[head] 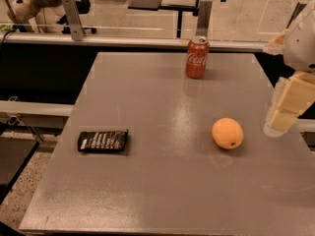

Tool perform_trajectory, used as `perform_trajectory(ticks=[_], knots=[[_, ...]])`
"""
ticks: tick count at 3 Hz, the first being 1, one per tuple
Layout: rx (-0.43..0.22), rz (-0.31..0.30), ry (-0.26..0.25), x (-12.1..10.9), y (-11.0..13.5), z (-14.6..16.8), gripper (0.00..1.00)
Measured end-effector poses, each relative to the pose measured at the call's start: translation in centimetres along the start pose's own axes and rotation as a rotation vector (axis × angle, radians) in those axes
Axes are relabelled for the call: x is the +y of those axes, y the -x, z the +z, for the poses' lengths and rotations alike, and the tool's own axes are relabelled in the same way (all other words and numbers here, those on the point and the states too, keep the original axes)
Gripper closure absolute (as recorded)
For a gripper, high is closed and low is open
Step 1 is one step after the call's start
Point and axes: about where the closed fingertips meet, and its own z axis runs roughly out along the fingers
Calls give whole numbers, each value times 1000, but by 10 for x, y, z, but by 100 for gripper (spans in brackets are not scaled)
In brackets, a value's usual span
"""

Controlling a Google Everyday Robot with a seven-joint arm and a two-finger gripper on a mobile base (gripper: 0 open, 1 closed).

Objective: Move orange near rxbar chocolate

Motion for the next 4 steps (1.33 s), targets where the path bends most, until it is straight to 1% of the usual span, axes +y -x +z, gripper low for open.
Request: perform_trajectory(ticks=[1,2,3,4], knots=[[-8,-5,9,1,2,4,0],[-40,-26,46,6,13,20,0],[-58,-53,85,14,17,40,0],[-86,-72,131,18,14,70,0]])
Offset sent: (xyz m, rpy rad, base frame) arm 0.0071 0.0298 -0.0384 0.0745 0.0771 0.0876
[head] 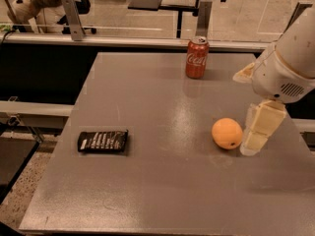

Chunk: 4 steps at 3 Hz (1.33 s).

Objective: Move orange near rxbar chocolate

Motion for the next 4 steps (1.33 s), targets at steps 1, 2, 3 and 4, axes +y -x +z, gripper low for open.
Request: perform_trajectory(ticks=[1,2,3,4], knots=[[-40,-1,48,-2,-7,27,0],[-77,-11,84,4,-5,45,0],[-101,-22,108,12,-2,56,0],[-112,-31,119,19,-3,62,0]])
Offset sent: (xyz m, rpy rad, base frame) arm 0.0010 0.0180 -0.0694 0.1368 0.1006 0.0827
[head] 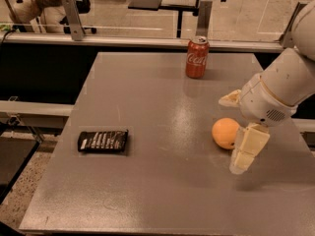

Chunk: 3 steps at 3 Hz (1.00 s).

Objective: Move orange near rxbar chocolate

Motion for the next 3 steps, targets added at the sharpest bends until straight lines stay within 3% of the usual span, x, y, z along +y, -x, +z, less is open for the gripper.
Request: perform_trajectory(ticks=[3], knots=[[-14,-22,5,-6,1,1,65]])
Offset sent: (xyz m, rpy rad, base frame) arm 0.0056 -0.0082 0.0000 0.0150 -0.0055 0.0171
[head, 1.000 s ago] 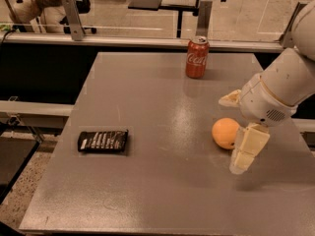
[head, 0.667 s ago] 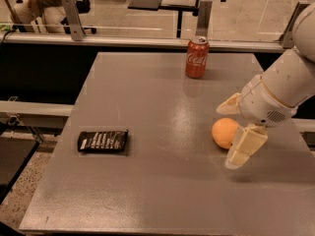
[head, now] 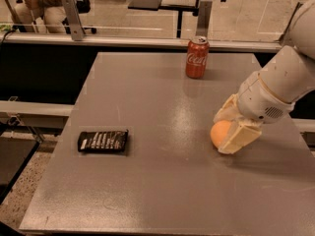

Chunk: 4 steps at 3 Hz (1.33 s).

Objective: Move orange near rxbar chocolate

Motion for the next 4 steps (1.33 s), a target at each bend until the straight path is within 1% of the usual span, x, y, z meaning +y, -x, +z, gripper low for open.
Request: perform_trajectory(ticks=[1,2,4], knots=[[-20,-26,16,-3,30,4,88],[-68,-64,62,0,80,19,100],[-142,-138,158,18,158,54,100]])
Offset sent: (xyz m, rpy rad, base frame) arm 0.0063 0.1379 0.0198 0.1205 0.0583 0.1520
